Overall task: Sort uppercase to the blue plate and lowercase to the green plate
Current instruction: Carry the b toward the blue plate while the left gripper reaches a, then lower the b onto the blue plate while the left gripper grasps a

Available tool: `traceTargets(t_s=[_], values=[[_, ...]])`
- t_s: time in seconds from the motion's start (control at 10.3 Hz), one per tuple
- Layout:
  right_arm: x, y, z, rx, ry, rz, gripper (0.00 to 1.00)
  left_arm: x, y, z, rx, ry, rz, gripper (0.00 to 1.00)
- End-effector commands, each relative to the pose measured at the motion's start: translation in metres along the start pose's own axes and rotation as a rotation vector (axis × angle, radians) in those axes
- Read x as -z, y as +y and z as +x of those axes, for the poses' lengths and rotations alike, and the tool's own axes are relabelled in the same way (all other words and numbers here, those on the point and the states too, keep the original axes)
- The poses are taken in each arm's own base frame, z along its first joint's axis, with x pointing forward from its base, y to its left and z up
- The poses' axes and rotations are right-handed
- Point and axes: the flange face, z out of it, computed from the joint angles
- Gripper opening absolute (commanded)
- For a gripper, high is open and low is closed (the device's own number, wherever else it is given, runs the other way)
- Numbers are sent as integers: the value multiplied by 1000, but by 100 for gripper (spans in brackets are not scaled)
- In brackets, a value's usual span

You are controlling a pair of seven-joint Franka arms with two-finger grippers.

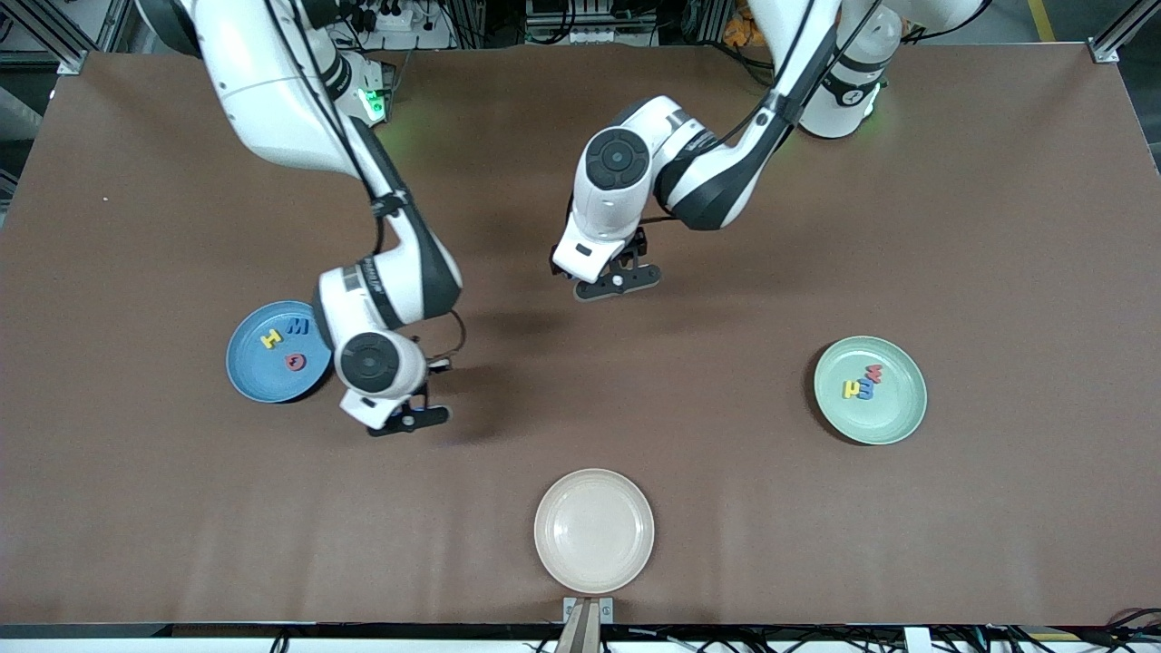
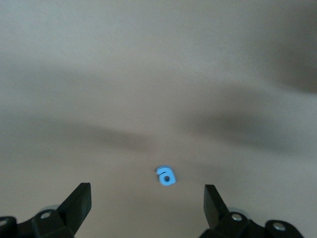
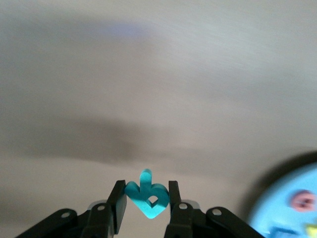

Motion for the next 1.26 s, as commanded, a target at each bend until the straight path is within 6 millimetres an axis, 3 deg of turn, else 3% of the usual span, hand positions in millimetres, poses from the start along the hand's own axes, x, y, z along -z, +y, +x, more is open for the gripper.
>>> traceTargets(t_s=[0.0,0.19,0.39,0.68,0.77,1.16], values=[[0,48,-53,118,-4,11,37,-37,16,-13,122,24,-13,100],[-9,95,-68,194,4,13,30,-72,22,-34,134,14,14,100],[-26,138,-81,240,1,34,28,-92,25,-45,164,21,26,100],[-51,185,-98,284,67,39,28,-112,19,-45,177,29,63,100],[-57,190,-99,297,91,33,28,-121,17,-46,176,26,74,100],[-61,236,-99,422,149,6,28,-134,17,-50,212,29,89,100]])
